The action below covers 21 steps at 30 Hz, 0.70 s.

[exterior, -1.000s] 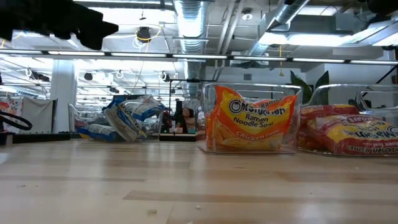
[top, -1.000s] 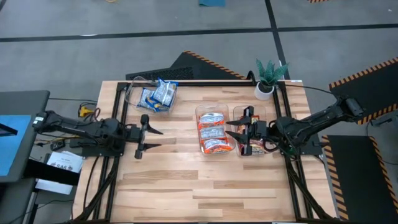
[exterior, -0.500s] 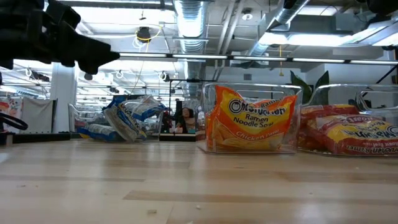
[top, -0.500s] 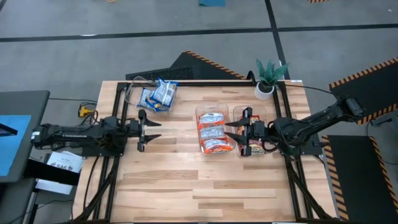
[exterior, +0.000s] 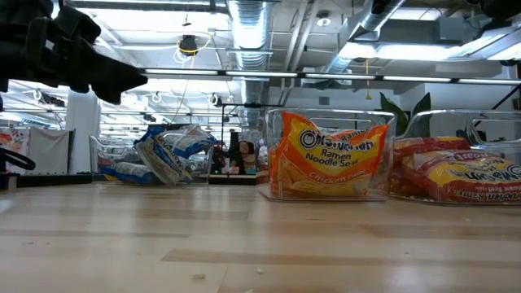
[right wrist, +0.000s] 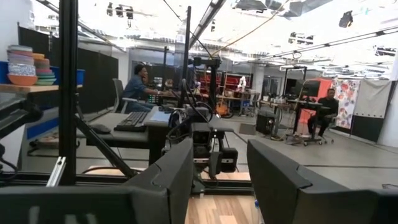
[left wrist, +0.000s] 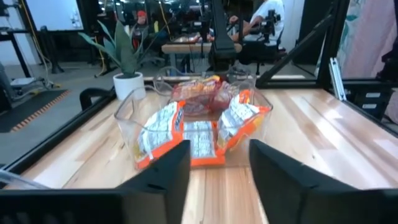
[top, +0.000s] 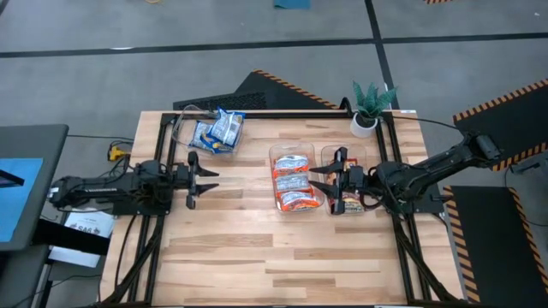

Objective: Sort Maruchan noodles
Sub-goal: Return to Home Position

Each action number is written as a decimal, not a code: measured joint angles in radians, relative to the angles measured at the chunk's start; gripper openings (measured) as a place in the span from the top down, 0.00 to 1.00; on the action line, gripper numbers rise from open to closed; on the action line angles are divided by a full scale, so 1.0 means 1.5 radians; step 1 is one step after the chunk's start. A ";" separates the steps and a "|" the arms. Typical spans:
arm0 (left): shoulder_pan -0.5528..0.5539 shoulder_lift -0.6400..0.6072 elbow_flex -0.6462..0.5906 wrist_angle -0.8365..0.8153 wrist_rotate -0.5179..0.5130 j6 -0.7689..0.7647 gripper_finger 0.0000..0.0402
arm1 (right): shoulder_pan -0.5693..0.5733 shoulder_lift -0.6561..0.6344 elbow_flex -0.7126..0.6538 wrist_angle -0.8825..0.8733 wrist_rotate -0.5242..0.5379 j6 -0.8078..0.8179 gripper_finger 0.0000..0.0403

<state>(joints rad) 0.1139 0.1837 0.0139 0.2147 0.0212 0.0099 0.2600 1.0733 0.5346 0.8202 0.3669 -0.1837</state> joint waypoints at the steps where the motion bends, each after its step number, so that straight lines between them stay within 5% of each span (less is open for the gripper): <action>1: 0.000 -0.005 0.000 -0.010 0.000 0.001 0.65 | 0.000 0.000 0.000 0.000 0.001 0.000 0.57; 7: 0.000 -0.040 0.000 -0.062 0.000 0.026 0.96 | 0.000 0.000 0.000 0.000 0.002 0.000 0.57; 16: 0.000 -0.099 0.000 -0.118 -0.003 0.038 1.00 | 0.000 0.000 0.000 -0.033 0.010 0.002 0.57; 21: 0.000 -0.121 0.001 -0.133 -0.005 0.040 1.00 | 0.007 -0.013 0.000 -0.066 0.128 0.000 0.58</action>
<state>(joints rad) 0.1139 0.0021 0.0147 0.0147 0.0132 0.0696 0.2706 1.0532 0.5346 0.7214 0.5595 -0.1837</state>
